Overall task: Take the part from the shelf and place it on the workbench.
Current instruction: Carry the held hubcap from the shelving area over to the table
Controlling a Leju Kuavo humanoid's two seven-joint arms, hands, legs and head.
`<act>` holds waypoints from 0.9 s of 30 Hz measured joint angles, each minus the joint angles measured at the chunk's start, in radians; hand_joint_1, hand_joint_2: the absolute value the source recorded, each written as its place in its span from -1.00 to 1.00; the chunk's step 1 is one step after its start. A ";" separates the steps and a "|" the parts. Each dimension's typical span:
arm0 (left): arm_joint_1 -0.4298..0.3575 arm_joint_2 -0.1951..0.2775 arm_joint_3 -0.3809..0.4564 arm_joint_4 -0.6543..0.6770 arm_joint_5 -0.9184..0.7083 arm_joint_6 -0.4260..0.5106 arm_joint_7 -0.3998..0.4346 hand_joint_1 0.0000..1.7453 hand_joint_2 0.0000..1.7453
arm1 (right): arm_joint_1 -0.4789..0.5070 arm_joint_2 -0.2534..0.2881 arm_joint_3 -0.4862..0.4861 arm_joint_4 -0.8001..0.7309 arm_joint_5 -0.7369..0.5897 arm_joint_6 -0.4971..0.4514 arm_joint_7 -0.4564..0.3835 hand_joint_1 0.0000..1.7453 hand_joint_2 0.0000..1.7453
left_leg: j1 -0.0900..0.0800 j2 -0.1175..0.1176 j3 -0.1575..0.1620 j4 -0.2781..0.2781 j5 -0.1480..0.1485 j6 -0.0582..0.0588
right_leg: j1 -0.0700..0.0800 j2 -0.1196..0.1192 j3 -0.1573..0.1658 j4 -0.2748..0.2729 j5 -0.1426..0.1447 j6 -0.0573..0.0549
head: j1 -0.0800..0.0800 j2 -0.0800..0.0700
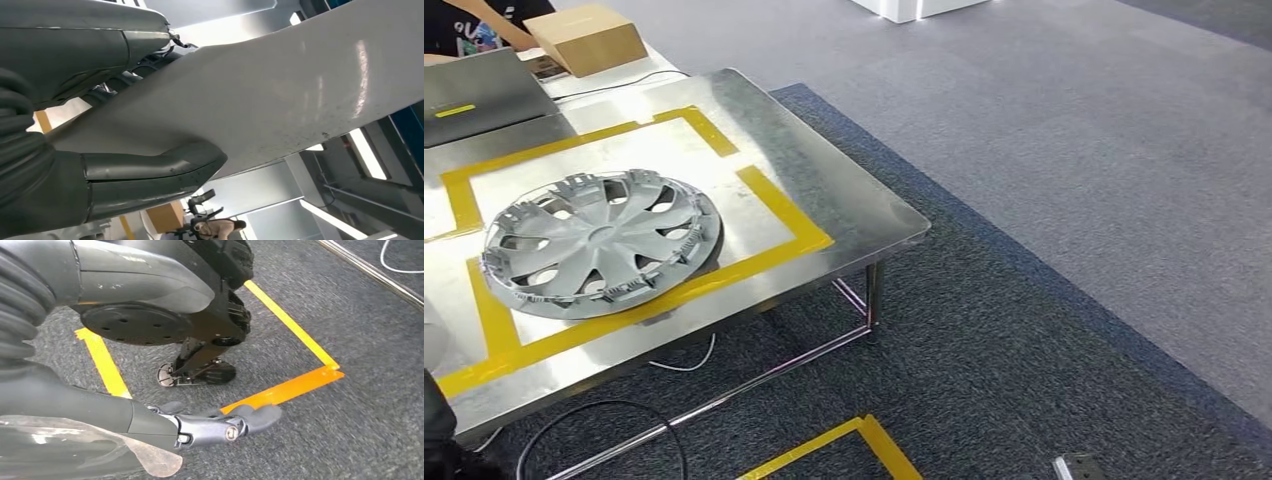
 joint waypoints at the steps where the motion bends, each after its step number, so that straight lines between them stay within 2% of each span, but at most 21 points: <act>1: -0.001 -0.001 0.002 -0.001 -0.001 0.000 0.000 1.00 1.00 | -0.001 -0.001 0.002 0.000 -0.001 0.000 -0.002 -1.00 1.00 | -0.001 0.014 -0.007 0.015 -0.010 -0.005 | -0.001 -0.011 0.003 -0.002 0.001 -0.006 | -0.003 0.000; 2: -0.003 -0.002 0.004 -0.002 -0.001 0.000 0.000 1.00 1.00 | -0.002 -0.001 0.004 0.001 -0.003 0.000 -0.005 -1.00 1.00 | -0.002 0.038 -0.022 0.047 -0.029 -0.010 | -0.002 -0.024 0.005 -0.005 0.001 -0.011 | -0.006 0.000; 4: -0.008 -0.005 0.008 -0.003 -0.002 0.000 0.000 1.00 1.00 | -0.002 -0.001 0.010 0.003 -0.008 0.000 -0.009 -1.00 1.00 | -0.001 0.089 -0.079 0.168 -0.088 -0.019 | 0.000 -0.049 0.008 -0.006 -0.003 -0.019 | -0.012 0.000; 5: -0.010 -0.007 0.011 -0.003 -0.002 0.000 0.000 1.00 1.00 | -0.002 -0.002 0.013 0.004 -0.011 0.000 -0.010 -1.00 1.00 | 0.001 0.099 -0.112 0.233 -0.113 -0.021 | 0.001 -0.063 0.009 -0.006 -0.004 -0.021 | -0.012 0.000; 6: -0.010 -0.009 0.015 -0.003 -0.002 0.000 0.000 1.00 1.00 | -0.002 -0.002 0.015 0.005 -0.013 0.000 -0.010 -1.00 1.00 | 0.001 0.104 -0.134 0.278 -0.124 -0.022 | 0.003 -0.077 0.010 -0.006 -0.006 -0.023 | -0.012 0.000; 7: -0.009 -0.011 0.019 -0.003 -0.001 0.000 0.000 1.00 1.00 | -0.002 -0.002 0.016 0.006 -0.015 0.000 -0.010 -1.00 1.00 | 0.002 0.105 -0.140 0.286 -0.113 -0.021 | 0.004 -0.090 0.013 -0.006 -0.009 -0.023 | -0.012 0.000; 8: -0.009 -0.013 0.023 -0.003 -0.001 0.000 0.000 1.00 1.00 | -0.004 -0.003 0.017 0.007 -0.017 0.000 -0.011 -1.00 1.00 | 0.002 0.107 -0.131 0.265 -0.090 -0.018 | 0.005 -0.101 0.016 -0.006 -0.011 -0.024 | -0.012 0.000; 10: -0.010 -0.016 0.029 -0.004 0.000 0.000 0.000 1.00 1.00 | -0.008 -0.003 0.022 0.007 -0.023 -0.001 -0.014 -1.00 1.00 | -0.003 0.132 -0.064 0.131 -0.016 -0.006 | 0.008 -0.122 0.027 -0.006 -0.018 -0.021 | -0.012 0.000; 11: -0.011 -0.018 0.031 -0.005 0.001 0.000 0.000 1.00 1.00 | -0.010 -0.003 0.025 0.008 -0.024 -0.001 -0.015 -1.00 1.00 | -0.009 0.149 -0.033 0.069 0.002 0.001 | 0.010 -0.131 0.031 -0.006 -0.023 -0.018 | -0.012 0.000; 12: -0.012 -0.019 0.033 -0.006 0.003 0.000 0.000 1.00 1.00 | -0.012 -0.003 0.029 0.008 -0.026 -0.001 -0.016 -1.00 1.00 | -0.015 0.165 -0.010 0.022 0.013 0.007 | 0.012 -0.142 0.035 -0.007 -0.026 -0.015 | -0.012 0.000; 13: -0.013 -0.021 0.036 -0.008 0.004 0.000 0.001 1.00 1.00 | -0.014 -0.003 0.031 0.008 -0.027 -0.001 -0.016 -1.00 1.00 | -0.019 0.171 -0.005 0.008 0.006 0.011 | 0.013 -0.152 0.037 -0.008 -0.028 -0.011 | -0.012 0.000; 15: -0.011 -0.024 0.044 -0.011 0.006 0.000 0.001 1.00 1.00 | -0.018 -0.004 0.034 0.009 -0.029 -0.002 -0.016 -1.00 1.00 | -0.018 0.154 -0.004 -0.004 0.006 0.018 | 0.014 -0.168 0.042 -0.013 -0.031 -0.002 | -0.013 0.000; 16: -0.011 -0.026 0.047 -0.012 0.007 0.000 0.001 1.00 1.00 | -0.020 -0.004 0.036 0.009 -0.029 -0.003 -0.016 -1.00 1.00 | -0.015 0.144 0.000 -0.013 0.010 0.023 | 0.013 -0.156 0.042 -0.010 -0.037 0.002 | -0.011 0.000; 17: -0.011 -0.028 0.049 -0.014 0.007 0.000 0.000 1.00 1.00 | -0.022 -0.004 0.037 0.009 -0.029 -0.003 -0.017 -1.00 1.00 | -0.011 0.134 0.005 -0.022 0.015 0.027 | 0.012 -0.132 0.034 0.009 -0.052 0.006 | -0.009 0.000; 19: -0.014 -0.032 0.051 -0.016 0.006 0.000 0.000 1.00 1.00 | -0.025 -0.006 0.039 0.009 -0.029 -0.005 -0.017 -1.00 1.00 | -0.007 0.116 0.011 -0.032 0.019 0.034 | 0.011 -0.072 -0.015 0.110 -0.103 0.010 | -0.002 0.000; 21: -0.015 -0.036 0.051 -0.017 0.002 0.000 0.000 1.00 1.00 | -0.023 -0.007 0.041 0.010 -0.031 -0.009 -0.017 -1.00 1.00 | -0.007 0.093 0.011 -0.031 0.019 0.036 | 0.010 -0.053 -0.086 0.234 -0.143 0.013 | 0.000 0.000; 22: -0.014 -0.037 0.051 -0.017 -0.002 0.000 0.000 1.00 1.00 | -0.022 -0.008 0.043 0.010 -0.031 -0.010 -0.017 -1.00 1.00 | -0.007 0.080 0.011 -0.031 0.018 0.037 | 0.010 -0.051 -0.107 0.259 -0.138 0.014 | 0.000 0.000; 23: -0.014 -0.039 0.052 -0.017 -0.006 0.000 0.000 1.00 1.00 | -0.021 -0.008 0.044 0.011 -0.033 -0.011 -0.018 -1.00 1.00 | -0.007 0.066 0.013 -0.030 0.017 0.036 | 0.010 -0.050 -0.108 0.242 -0.111 0.014 | 0.000 0.000; 24: -0.014 -0.041 0.052 -0.017 -0.009 0.000 0.000 1.00 1.00 | -0.021 -0.008 0.045 0.012 -0.035 -0.011 -0.020 -1.00 1.00 | -0.007 0.053 0.015 -0.029 0.016 0.034 | 0.009 -0.043 -0.091 0.190 -0.069 0.014 | 0.000 0.000; 26: -0.015 -0.043 0.052 -0.017 -0.011 0.000 0.000 1.00 1.00 | -0.021 -0.009 0.049 0.014 -0.040 -0.010 -0.025 -1.00 1.00 | -0.006 0.029 0.015 -0.022 0.011 0.026 | 0.003 0.003 -0.038 0.058 -0.004 0.012 | 0.000 0.000; 27: -0.015 -0.044 0.052 -0.017 -0.010 0.000 0.000 1.00 1.00 | -0.022 -0.009 0.052 0.015 -0.043 -0.010 -0.027 -1.00 1.00 | -0.006 0.018 0.012 -0.017 0.009 0.022 | 0.001 0.025 -0.018 0.017 0.008 0.010 | 0.000 0.000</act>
